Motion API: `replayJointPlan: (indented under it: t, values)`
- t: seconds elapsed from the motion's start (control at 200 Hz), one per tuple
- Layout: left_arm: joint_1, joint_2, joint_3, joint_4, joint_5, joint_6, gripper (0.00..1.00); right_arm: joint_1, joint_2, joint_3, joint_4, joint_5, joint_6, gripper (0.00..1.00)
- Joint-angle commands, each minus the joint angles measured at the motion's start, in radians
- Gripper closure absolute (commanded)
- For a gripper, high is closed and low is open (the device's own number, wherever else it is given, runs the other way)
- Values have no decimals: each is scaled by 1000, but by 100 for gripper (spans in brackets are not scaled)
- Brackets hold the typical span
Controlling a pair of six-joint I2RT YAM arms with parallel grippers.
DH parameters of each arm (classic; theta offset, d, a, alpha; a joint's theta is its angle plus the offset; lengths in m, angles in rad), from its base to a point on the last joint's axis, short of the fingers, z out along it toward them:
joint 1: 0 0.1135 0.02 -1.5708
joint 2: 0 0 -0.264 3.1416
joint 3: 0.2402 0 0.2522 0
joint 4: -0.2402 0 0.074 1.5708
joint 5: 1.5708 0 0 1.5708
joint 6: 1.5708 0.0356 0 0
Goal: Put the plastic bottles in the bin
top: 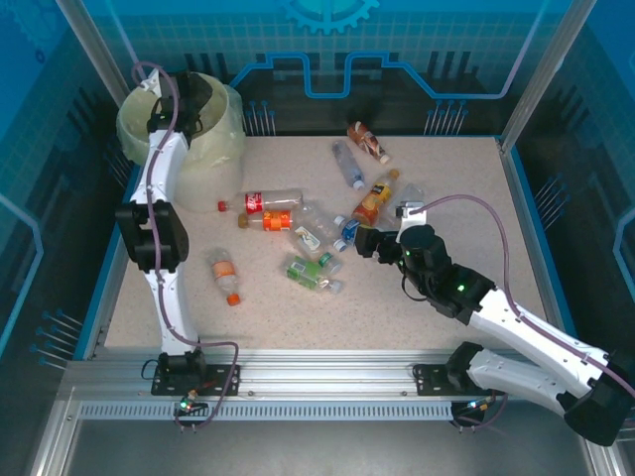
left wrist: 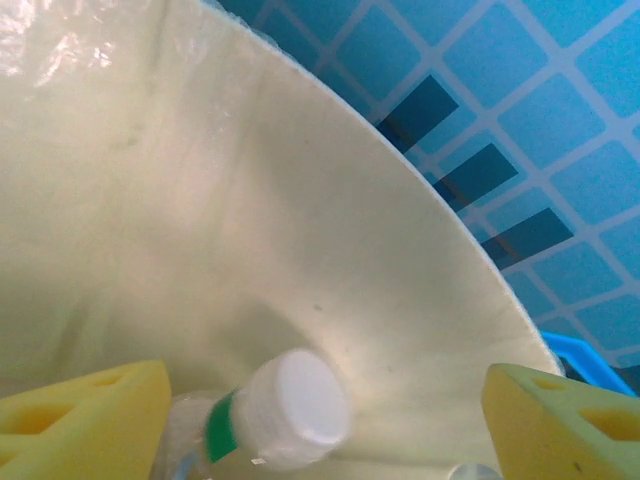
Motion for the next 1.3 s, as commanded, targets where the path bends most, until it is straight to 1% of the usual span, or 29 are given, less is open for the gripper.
replayJointPlan:
  t: [0.0,0.175,0.34,0.465,0.595,0.72,0.895,1.035,1.186,1.291]
  values:
    - [10,-1,57,14,24,2,15,-15,-9,-7,-14,23,17,0]
    - [9,-39,56,6,82,10,14,-17,0,-5,-15,20,23,0]
    - [8,-115,27,-11,136,19,12,-16,8,-4,-13,12,28,0]
    - [-1,-212,-53,-7,159,35,10,-21,24,-4,-1,-10,16,0]
    - [-14,-345,-204,51,179,65,6,-23,53,8,3,-45,7,0]
    - [-40,-483,-344,42,144,128,2,-24,78,20,7,-65,-1,0]
    - [-89,-693,-560,0,78,196,1,-25,73,-6,24,30,61,0]
    - [-164,-852,-727,-92,17,233,1,-27,66,-35,52,34,70,0]
    - [-256,-980,-881,-238,-52,209,1,-28,71,-41,41,33,96,0]
    - [-270,-1049,-995,-331,-73,158,1,-27,71,-50,46,39,109,0]
